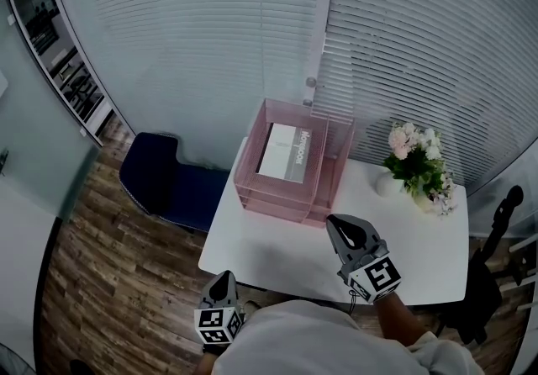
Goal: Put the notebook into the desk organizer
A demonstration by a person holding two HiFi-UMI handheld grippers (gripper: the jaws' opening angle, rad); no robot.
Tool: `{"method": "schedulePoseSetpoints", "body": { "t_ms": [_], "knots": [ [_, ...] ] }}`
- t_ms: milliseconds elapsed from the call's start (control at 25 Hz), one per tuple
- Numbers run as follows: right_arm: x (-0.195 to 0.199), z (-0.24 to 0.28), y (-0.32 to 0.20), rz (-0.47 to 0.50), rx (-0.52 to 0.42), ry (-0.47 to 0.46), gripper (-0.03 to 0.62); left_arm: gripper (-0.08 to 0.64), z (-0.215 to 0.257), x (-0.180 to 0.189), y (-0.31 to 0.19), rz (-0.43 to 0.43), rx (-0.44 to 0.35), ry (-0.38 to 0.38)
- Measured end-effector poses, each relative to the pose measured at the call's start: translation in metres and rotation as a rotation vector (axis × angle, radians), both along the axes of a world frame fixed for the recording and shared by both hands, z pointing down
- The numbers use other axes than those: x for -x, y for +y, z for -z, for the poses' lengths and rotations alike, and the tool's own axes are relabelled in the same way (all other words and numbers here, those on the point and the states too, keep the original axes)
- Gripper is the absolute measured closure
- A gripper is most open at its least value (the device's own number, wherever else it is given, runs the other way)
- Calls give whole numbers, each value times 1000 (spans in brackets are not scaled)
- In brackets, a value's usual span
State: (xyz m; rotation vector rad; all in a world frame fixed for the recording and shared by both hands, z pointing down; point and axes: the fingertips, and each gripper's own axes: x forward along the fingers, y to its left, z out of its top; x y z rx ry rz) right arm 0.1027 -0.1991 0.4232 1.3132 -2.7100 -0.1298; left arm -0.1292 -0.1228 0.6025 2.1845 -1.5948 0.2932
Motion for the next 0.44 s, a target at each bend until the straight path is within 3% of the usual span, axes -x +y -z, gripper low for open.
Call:
{"method": "schedulePoseSetpoints", "body": {
  "t_ms": [440],
  "knots": [
    [-2, -3, -5, -3, 6, -8, 577, 552, -2, -2, -6, -3, 9, -5]
  ]
}}
